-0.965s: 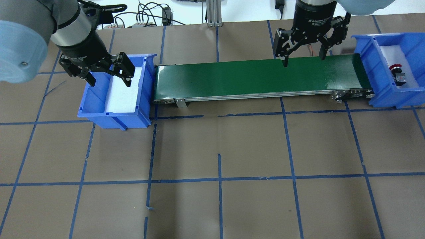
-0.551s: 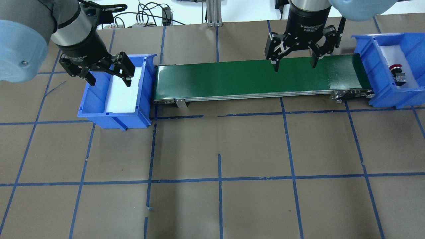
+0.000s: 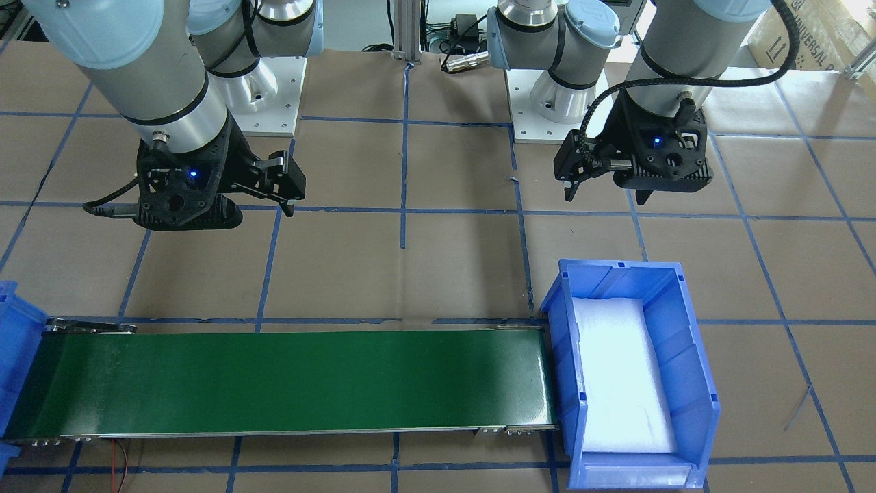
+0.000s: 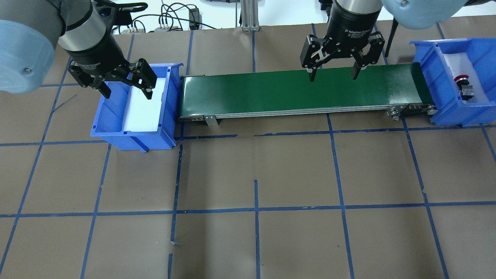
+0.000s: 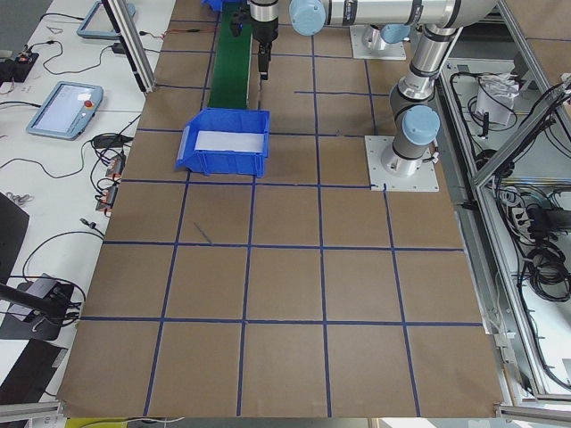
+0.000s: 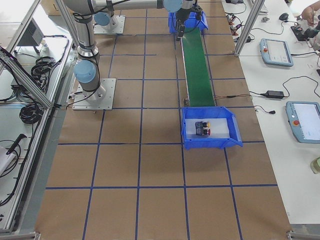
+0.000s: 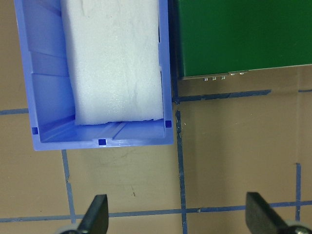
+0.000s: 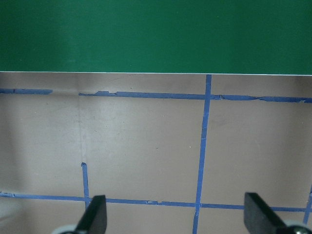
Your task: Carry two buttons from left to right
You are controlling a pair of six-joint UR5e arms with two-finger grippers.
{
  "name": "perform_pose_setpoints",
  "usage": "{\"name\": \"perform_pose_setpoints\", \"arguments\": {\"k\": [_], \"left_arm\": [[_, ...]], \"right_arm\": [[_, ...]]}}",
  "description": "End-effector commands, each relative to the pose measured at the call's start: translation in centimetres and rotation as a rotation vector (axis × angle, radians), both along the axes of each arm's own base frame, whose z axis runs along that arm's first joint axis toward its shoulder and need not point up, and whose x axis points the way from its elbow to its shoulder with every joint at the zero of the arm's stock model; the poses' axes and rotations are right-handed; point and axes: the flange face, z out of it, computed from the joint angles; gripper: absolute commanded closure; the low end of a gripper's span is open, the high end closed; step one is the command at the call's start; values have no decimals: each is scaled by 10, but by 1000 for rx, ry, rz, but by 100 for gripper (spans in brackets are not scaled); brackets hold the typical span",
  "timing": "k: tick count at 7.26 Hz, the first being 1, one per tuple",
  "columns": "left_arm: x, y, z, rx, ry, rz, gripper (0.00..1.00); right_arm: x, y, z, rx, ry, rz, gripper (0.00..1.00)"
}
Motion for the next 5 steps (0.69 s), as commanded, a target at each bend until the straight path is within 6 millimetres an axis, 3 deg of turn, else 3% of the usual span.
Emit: {"name": "perform_pose_setpoints", "arguments": {"k": [1,5], "left_arm": [[1,0,2,3,-6,-2,0],[4,-1,0,7,-47,0,0]], "right_arm": [[1,0,1,-6,-8,4,1],[6,2,-2,2,-5,9,1]]}}
